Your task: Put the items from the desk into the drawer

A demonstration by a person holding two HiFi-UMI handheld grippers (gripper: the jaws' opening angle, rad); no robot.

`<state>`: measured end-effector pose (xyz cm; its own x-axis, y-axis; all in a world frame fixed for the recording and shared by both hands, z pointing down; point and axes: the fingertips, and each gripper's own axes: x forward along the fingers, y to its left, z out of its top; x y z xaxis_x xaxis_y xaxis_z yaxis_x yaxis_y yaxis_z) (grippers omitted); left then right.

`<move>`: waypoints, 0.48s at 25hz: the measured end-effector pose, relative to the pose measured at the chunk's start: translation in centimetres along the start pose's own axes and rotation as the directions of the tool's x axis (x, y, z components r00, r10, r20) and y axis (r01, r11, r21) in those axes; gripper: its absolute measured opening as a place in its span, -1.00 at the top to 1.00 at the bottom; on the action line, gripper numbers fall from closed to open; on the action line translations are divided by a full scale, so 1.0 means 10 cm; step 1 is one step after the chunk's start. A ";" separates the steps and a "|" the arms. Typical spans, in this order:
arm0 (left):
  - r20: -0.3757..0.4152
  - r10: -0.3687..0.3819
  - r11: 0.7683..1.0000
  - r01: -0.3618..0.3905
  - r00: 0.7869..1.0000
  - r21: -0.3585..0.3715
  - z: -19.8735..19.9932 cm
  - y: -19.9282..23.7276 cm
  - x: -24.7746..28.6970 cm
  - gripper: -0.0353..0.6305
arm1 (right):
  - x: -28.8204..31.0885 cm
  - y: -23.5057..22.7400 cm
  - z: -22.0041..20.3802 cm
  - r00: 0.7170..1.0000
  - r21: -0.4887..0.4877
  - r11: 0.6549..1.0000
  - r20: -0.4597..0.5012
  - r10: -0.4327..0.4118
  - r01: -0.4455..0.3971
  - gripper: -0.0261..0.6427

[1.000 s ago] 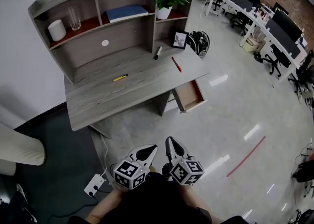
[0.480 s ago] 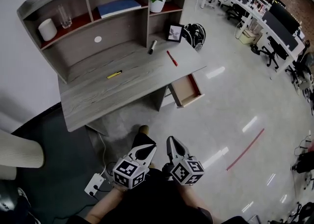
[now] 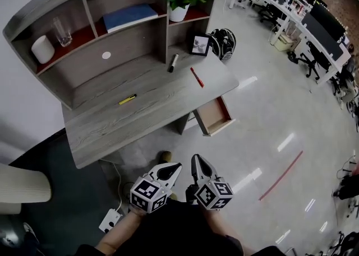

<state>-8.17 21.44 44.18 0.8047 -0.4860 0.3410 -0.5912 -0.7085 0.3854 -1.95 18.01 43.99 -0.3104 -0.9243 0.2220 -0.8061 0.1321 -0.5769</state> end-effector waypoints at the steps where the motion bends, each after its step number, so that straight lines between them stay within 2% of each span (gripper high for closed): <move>1: -0.003 -0.012 1.000 0.012 1.000 0.006 0.08 0.06 0.06 0.86 | 0.09 -0.01 0.05 1.000 -0.002 1.000 0.004 -0.001 0.001 0.90; 6: -0.021 -0.045 0.998 0.046 0.999 0.045 0.43 0.34 0.33 0.86 | 0.52 -0.11 0.35 0.999 0.009 1.000 0.036 -0.030 0.029 0.90; 12: -0.023 -0.083 0.995 0.084 0.996 0.051 0.77 0.67 0.61 0.86 | 0.97 -0.21 0.54 0.998 0.001 0.998 0.032 -0.060 0.060 0.90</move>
<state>-6.79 9.79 42.25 0.8495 -0.4139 0.3273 -0.5180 -0.7721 0.3681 -0.56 6.86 43.06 -0.2450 -0.9417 0.2308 -0.8229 0.0761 -0.5631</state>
